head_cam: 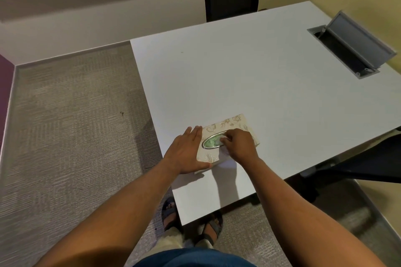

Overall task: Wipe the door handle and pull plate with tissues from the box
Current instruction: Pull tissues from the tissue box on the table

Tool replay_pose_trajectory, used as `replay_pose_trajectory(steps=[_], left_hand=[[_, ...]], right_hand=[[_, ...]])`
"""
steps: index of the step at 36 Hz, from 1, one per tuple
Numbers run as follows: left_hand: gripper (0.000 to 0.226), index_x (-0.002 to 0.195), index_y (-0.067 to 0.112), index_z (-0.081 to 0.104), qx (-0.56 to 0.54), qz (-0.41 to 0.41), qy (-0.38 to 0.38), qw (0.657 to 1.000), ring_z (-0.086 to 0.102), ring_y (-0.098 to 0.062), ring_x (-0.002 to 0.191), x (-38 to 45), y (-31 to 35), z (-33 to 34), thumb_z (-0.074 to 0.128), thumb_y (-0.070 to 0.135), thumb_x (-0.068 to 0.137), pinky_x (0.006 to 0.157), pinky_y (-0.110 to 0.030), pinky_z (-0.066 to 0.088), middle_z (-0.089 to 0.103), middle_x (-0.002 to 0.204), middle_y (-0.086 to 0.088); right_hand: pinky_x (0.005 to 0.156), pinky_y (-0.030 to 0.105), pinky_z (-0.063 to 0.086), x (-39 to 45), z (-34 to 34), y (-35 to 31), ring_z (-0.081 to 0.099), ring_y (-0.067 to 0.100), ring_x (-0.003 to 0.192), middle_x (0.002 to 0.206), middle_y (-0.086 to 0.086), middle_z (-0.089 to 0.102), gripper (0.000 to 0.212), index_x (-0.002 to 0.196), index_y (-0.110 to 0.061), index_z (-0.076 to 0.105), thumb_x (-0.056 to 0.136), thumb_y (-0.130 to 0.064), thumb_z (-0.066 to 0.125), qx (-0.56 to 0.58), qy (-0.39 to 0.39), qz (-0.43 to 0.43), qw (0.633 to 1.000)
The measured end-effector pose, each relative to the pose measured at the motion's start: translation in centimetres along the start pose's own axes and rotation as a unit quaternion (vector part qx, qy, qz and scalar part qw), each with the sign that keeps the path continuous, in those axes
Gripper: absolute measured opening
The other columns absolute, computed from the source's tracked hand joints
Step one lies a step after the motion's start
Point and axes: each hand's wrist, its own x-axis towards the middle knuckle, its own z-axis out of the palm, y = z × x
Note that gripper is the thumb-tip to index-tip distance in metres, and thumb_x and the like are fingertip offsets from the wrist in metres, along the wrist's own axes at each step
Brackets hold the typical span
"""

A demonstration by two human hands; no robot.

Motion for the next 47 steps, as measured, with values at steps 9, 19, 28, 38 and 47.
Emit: replay_pose_trajectory(steps=[9, 19, 28, 38, 47], left_hand=[[0.123, 0.164, 0.008, -0.005, -0.002, -0.022, -0.005, 1.000, 0.001, -0.031, 0.160, -0.6, 0.6, -0.1, 0.061, 0.073, 0.083, 0.127, -0.048, 0.020, 0.000, 0.173, -0.007], [0.122, 0.164, 0.008, -0.004, -0.009, -0.038, 0.012, 0.999, 0.000, -0.029, 0.160, -0.9, 1.6, -1.1, 0.062, 0.072, 0.083, 0.127, -0.047, 0.021, 0.001, 0.174, -0.007], [0.122, 0.164, 0.010, -0.004, -0.015, -0.050, 0.022, 0.998, -0.002, -0.027, 0.160, -1.8, 1.4, -1.4, 0.062, 0.072, 0.083, 0.127, -0.048, 0.020, 0.000, 0.174, -0.005], [0.103, 0.165, 0.012, 0.004, -0.003, -0.011, 0.066, 0.998, 0.008, -0.025, 0.160, -2.0, 2.3, -2.2, 0.054, 0.067, 0.093, 0.128, -0.044, 0.016, 0.011, 0.173, -0.005], [0.047, 0.141, 0.023, 0.060, -0.161, 0.049, 0.114, 0.979, 0.058, -0.023, 0.125, -0.3, 5.6, -4.0, 0.062, 0.043, 0.098, 0.098, -0.033, 0.046, 0.065, 0.137, 0.001]], right_hand=[[0.066, 0.035, 0.036, -0.2, -1.2, -0.2, 0.052, 0.025, 0.074, 0.075, 0.005, 0.057, 0.023, 0.078, -0.010, 0.050, 0.097, -0.023, 0.056, 0.033, -0.039, -0.011, 0.999], [0.075, 0.035, 0.039, -0.3, -2.9, -0.6, 0.050, 0.022, 0.082, 0.089, 0.013, 0.055, 0.041, 0.095, 0.012, 0.054, 0.099, -0.029, 0.056, 0.231, -0.143, 0.026, 0.962], [0.075, 0.040, 0.045, -1.2, -4.2, -1.5, 0.043, 0.025, 0.080, 0.081, 0.020, 0.043, 0.013, 0.098, -0.012, 0.048, 0.102, -0.024, 0.052, 0.392, -0.182, 0.049, 0.901], [0.085, 0.039, 0.054, -1.6, -5.6, -0.1, 0.061, 0.022, 0.089, 0.095, 0.012, 0.062, 0.023, 0.080, -0.015, 0.052, 0.100, -0.024, 0.056, 0.432, -0.063, 0.067, 0.897], [0.070, 0.032, 0.059, -4.4, -7.8, 1.4, 0.063, 0.024, 0.076, 0.094, 0.017, 0.062, 0.030, 0.096, 0.004, 0.055, 0.100, -0.025, 0.056, 0.432, 0.100, 0.089, 0.892]])
